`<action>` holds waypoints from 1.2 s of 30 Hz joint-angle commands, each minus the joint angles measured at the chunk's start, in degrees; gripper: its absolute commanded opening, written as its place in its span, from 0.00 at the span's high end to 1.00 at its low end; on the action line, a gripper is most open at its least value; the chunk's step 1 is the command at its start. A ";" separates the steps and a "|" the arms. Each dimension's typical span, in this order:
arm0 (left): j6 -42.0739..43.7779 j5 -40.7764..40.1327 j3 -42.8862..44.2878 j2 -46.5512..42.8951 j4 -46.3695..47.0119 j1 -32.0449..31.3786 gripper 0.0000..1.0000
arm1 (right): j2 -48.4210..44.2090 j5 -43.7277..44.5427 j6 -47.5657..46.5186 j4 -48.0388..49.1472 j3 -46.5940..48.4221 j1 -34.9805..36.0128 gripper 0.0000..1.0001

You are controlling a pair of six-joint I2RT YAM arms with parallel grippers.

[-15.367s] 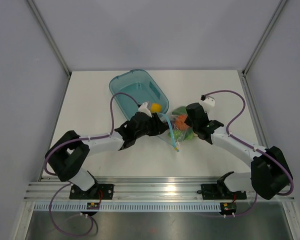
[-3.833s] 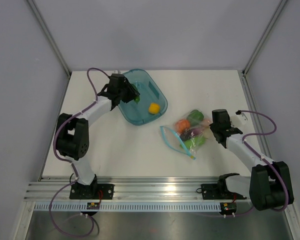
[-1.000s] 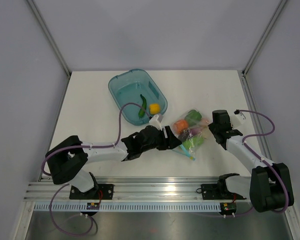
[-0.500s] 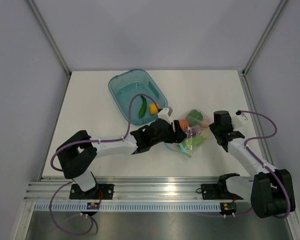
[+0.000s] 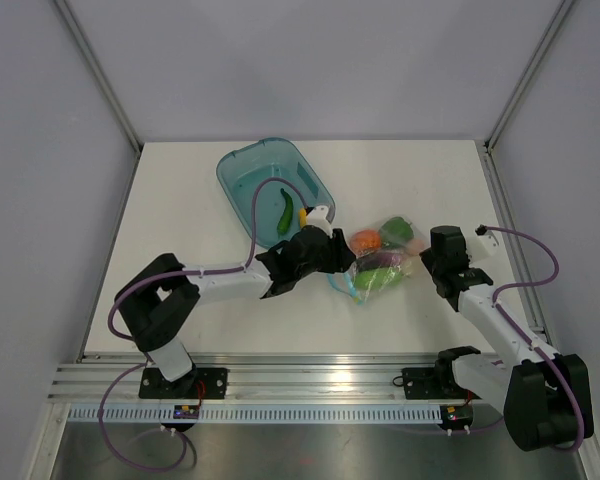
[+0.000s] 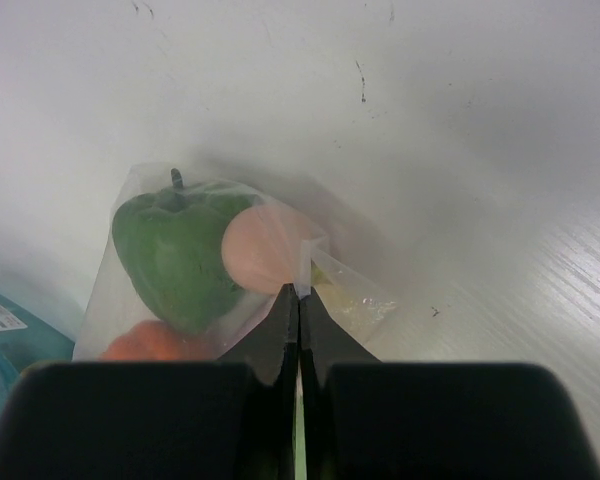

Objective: Open the zip-top bag and remove the fake food
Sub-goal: Adjust the zipper food storage bag at the center of the board.

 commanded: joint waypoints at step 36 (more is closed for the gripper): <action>4.76 7.18 -1.39 -10.34 6.53 2.87 0.16 | -11.61 6.39 -3.57 1.30 -4.05 -0.40 0.39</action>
